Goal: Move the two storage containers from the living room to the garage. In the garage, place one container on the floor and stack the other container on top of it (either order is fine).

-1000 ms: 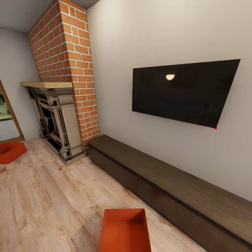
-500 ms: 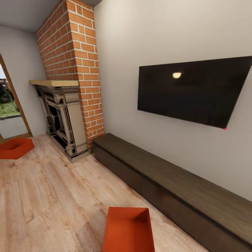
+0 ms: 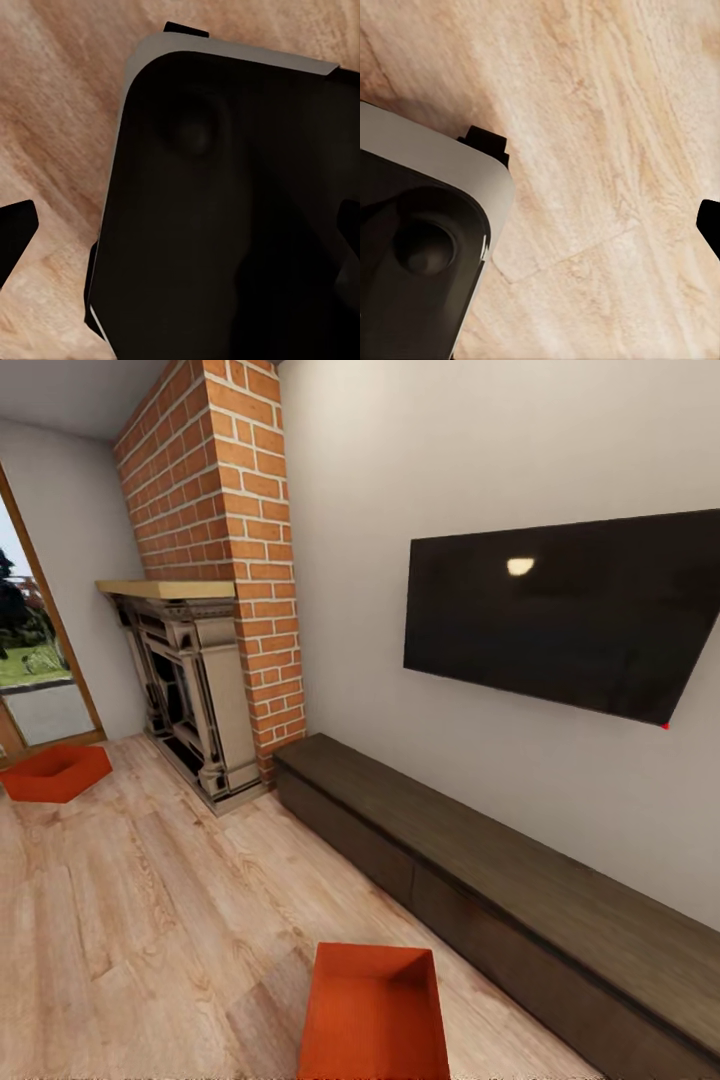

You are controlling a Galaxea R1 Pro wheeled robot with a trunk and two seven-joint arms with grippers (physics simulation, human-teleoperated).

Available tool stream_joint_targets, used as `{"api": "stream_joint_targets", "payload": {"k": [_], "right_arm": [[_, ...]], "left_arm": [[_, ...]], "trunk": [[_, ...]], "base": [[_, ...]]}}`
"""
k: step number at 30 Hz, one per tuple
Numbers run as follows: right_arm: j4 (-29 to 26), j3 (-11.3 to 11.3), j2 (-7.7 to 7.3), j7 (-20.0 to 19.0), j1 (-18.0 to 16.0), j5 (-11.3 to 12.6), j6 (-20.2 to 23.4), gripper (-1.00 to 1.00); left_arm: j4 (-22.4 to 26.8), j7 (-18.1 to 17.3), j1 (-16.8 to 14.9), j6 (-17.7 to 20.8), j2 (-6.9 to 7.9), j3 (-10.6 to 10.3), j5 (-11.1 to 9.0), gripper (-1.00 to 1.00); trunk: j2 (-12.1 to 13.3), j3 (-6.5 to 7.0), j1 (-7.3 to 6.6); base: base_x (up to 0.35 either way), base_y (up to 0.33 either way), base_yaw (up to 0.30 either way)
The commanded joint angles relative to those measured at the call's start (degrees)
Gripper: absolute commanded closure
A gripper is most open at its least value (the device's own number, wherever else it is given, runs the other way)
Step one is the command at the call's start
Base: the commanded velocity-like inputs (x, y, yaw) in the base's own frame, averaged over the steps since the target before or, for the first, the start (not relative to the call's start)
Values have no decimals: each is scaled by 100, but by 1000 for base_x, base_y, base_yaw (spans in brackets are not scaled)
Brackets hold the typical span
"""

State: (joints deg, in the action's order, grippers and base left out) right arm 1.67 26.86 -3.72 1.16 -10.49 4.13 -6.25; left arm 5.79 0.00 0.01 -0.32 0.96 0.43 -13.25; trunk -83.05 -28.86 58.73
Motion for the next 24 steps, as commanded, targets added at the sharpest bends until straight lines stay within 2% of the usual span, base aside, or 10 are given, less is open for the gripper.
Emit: {"api": "stream_joint_targets", "payload": {"k": [1, 24], "right_arm": [[18, 46, 3, 8, -6, 43, -35, -100], [18, 39, -2, 7, -6, 44, -42, -100]], "left_arm": [[3, 0, 1, -3, -3, 3, -29, -100], [27, 0, 3, -3, -8, 3, -28, -100]], "trunk": [[-3, -14, 0], [-3, -223, 0]], "base": [[0, 0, 6], [0, 0, 0]]}}
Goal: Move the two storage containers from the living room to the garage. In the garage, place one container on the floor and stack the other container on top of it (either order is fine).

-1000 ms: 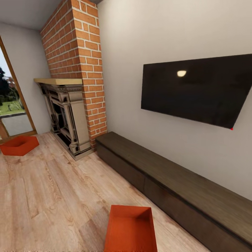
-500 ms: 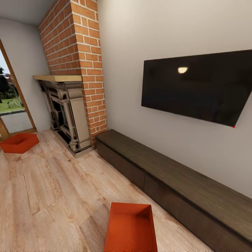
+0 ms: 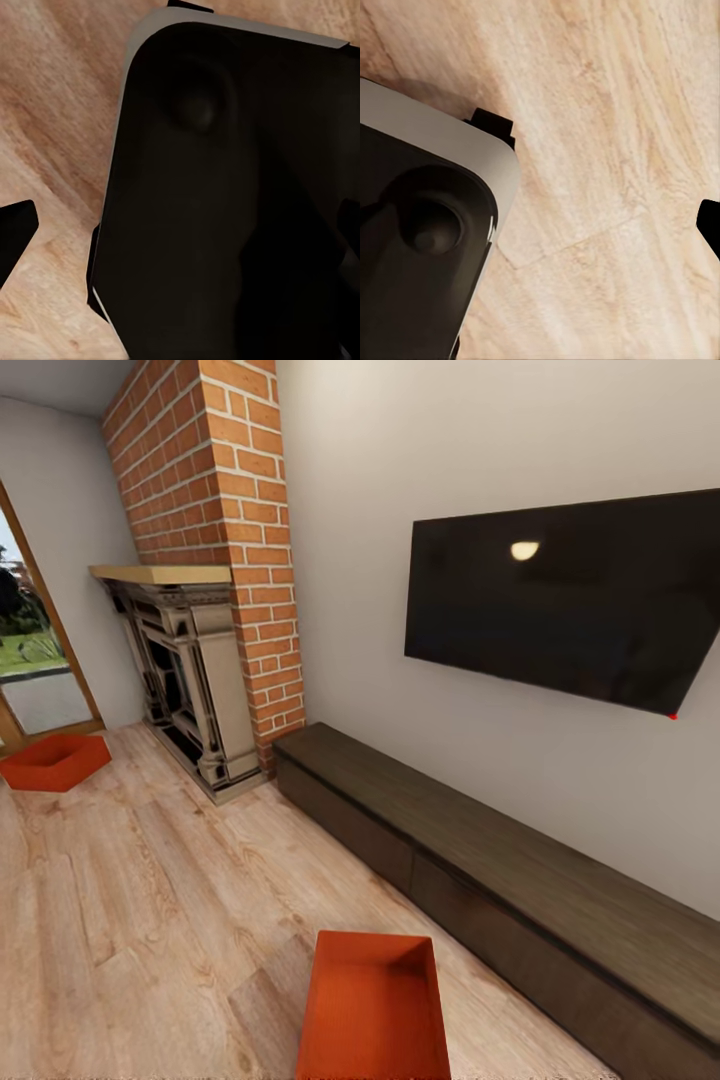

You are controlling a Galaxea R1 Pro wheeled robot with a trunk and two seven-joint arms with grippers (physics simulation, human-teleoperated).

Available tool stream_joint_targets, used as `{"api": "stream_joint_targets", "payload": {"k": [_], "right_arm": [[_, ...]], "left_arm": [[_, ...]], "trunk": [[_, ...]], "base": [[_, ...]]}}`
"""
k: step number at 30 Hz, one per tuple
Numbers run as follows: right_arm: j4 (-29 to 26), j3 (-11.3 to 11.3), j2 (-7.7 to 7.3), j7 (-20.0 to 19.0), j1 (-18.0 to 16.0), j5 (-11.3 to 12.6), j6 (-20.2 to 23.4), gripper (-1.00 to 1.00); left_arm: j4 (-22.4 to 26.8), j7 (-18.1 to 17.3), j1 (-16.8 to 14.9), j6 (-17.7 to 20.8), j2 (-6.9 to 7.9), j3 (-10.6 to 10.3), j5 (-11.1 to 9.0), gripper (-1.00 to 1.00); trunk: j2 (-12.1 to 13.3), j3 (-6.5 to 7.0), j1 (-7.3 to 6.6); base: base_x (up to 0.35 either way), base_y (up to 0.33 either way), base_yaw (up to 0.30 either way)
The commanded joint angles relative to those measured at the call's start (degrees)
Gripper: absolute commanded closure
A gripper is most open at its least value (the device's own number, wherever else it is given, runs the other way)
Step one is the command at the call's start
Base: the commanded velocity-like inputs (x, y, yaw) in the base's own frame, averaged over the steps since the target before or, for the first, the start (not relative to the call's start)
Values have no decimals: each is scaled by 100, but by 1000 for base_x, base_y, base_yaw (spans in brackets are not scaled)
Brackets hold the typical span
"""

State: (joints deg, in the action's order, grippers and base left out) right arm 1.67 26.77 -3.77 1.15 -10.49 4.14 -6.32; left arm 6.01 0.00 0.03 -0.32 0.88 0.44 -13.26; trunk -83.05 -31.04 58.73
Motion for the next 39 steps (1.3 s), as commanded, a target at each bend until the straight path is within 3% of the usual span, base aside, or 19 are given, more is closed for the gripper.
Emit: {"api": "stream_joint_targets", "payload": {"k": [1, 19, 39], "right_arm": [[18, 47, 2, 8, -6, 43, -36, -100], [18, 41, 8, 9, -6, 43, -23, -100], [18, 39, 0, 8, -6, 41, -53, -100]], "left_arm": [[1, 0, 0, -3, 0, 1, -27, -100], [-3, 0, 3, -3, 1, 1, -28, -100], [-3, 0, 2, -3, 0, 0, -28, -100]], "trunk": [[-3, -14, 0], [-3, -159, 0], [-3, -339, 0]], "base": [[0, 0, 0], [0, 0, -128], [0, 0, -7]]}}
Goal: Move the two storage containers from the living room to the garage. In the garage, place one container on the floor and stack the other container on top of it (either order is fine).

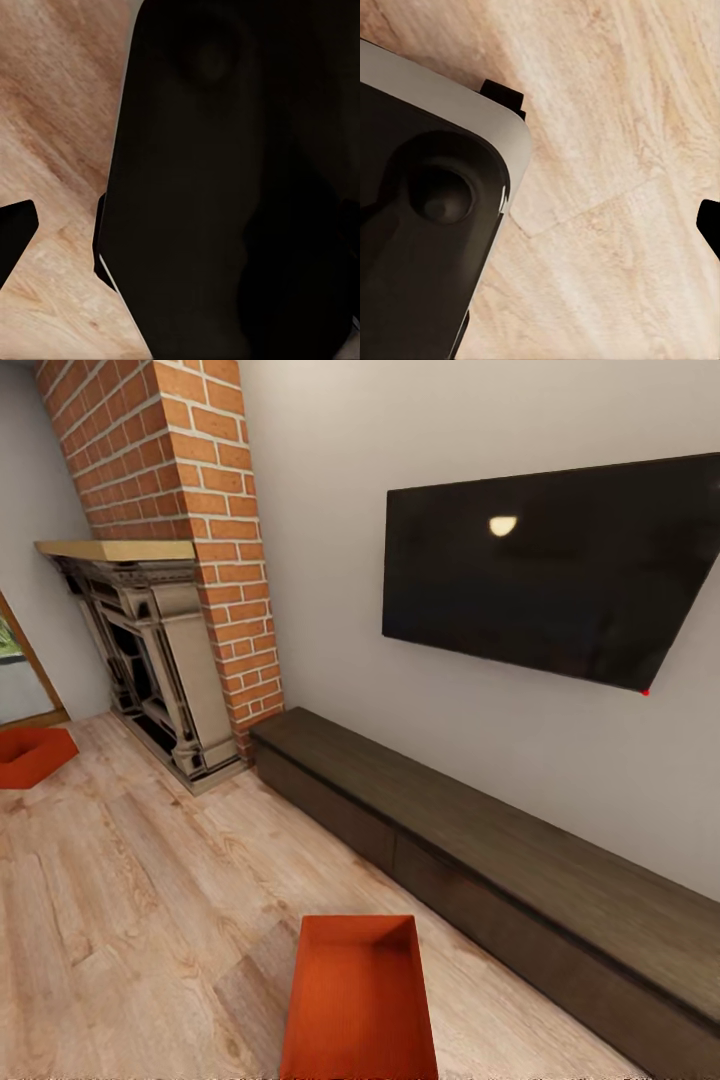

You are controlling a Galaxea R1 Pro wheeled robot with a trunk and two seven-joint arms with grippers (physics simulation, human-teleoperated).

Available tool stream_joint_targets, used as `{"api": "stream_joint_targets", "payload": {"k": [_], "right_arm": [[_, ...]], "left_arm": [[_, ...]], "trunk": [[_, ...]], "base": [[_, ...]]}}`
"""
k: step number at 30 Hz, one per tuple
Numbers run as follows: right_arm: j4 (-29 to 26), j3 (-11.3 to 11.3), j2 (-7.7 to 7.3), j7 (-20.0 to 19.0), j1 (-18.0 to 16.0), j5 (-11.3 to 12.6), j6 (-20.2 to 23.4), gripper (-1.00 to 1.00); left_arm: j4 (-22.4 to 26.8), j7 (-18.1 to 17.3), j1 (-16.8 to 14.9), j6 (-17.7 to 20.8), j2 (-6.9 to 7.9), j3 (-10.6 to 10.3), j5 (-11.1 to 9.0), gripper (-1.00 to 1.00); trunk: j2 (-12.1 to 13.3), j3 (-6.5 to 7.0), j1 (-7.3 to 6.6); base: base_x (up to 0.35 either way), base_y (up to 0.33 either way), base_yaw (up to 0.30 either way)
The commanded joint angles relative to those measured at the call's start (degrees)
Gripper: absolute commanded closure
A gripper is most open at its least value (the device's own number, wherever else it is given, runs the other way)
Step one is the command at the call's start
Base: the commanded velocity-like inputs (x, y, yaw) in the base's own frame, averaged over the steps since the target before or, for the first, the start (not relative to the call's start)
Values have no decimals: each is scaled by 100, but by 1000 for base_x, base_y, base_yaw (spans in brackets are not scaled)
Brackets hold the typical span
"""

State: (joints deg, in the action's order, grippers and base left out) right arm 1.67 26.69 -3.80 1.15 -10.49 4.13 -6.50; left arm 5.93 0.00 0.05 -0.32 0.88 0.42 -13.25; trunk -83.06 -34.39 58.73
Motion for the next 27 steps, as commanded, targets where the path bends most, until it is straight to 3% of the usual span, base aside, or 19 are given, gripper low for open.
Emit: {"api": "stream_joint_targets", "payload": {"k": [1, 27], "right_arm": [[18, 47, 3, 8, -6, 43, -34, -100], [18, 38, -3, 8, -6, 101, -14, -100]], "left_arm": [[5, 0, 1, -3, 0, 2, -28, -100], [5, 0, -2, -3, 0, 2, -28, -100]], "trunk": [[-2, -14, 0], [-2, -251, 0]], "base": [[0, 0, 0], [0, 0, 0]]}}
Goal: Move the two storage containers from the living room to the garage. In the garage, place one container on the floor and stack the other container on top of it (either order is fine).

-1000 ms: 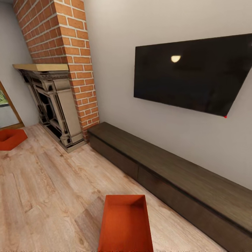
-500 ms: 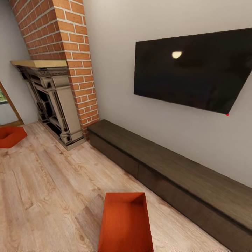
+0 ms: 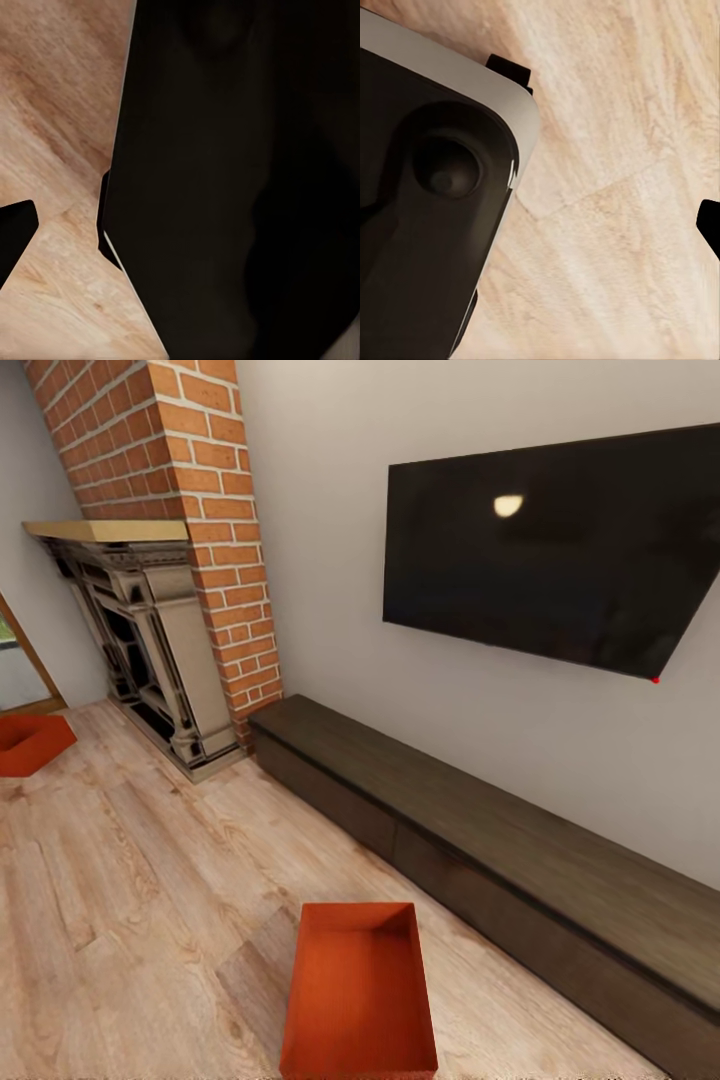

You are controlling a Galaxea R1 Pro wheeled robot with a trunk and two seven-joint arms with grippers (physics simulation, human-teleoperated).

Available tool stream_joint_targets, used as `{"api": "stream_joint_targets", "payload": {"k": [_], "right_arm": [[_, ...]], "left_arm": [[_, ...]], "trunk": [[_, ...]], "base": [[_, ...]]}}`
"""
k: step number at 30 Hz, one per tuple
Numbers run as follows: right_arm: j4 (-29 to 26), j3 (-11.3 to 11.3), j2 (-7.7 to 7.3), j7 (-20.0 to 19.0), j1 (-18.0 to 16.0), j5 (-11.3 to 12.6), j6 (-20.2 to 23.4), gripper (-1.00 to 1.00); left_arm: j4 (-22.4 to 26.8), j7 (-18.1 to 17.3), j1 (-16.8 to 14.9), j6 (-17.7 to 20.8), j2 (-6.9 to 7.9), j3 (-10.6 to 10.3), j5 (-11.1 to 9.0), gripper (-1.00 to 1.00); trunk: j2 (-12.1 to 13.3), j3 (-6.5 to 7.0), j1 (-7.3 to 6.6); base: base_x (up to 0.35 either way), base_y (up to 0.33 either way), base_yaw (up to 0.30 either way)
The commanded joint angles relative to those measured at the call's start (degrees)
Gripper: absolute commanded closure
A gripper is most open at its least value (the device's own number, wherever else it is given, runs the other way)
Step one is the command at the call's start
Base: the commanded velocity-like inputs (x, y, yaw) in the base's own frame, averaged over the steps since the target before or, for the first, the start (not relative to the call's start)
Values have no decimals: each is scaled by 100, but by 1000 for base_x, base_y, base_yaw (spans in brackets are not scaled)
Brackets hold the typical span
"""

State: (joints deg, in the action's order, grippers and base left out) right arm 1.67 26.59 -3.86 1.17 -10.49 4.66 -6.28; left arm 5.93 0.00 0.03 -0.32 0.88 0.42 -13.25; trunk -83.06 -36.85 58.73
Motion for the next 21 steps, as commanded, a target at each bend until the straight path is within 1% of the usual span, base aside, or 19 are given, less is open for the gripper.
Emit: {"api": "stream_joint_targets", "payload": {"k": [1, 21], "right_arm": [[18, 48, 2, 6, -6, 49, -36, -100], [18, 48, 3, -2, -6, 53, -44, -100]], "left_arm": [[4, 0, 1, -3, 0, 2, -28, -100], [4, 0, -1, -3, 0, 2, -28, -100]], "trunk": [[-2, -14, 0], [-2, -196, 0]], "base": [[0, 0, 0], [0, 0, 0]]}}
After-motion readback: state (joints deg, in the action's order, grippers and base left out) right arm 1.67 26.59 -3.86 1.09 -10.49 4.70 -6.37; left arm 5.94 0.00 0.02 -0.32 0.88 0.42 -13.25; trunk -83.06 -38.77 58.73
